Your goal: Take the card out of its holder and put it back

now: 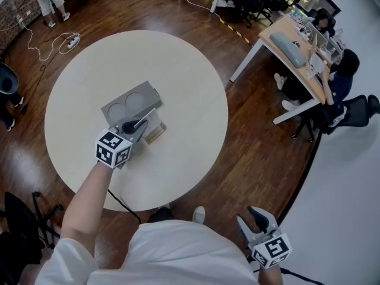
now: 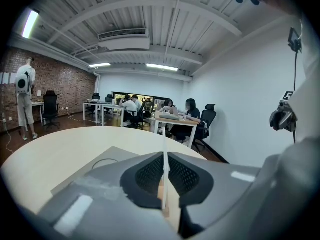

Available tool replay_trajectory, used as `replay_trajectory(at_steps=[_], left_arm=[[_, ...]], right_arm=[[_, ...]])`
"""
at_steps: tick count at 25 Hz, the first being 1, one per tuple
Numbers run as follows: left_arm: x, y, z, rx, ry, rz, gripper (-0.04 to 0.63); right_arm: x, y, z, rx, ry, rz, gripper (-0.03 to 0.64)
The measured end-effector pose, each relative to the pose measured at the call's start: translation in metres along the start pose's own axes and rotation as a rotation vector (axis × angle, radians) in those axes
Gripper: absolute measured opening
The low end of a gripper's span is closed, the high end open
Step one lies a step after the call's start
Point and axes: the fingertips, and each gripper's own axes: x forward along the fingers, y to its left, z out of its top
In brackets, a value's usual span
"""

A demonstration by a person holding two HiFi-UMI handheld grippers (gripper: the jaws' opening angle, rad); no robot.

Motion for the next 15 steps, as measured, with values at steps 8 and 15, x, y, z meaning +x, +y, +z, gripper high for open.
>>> replay_trajectory(at_steps=[8,15], left_arm=[[0.005,-0.001,-0.010,-0.002,0.019,-0.004,0.015],[0.018,-0.001,-0.030,0.009,0.064,-0.026,0.015]], right_arm=[[0.000,-0.002,-0.002,0.002,0.006,-0.002,0.166],[-0.001,-0.002,-0.001,0.009,0.013,-0.012,0.166]])
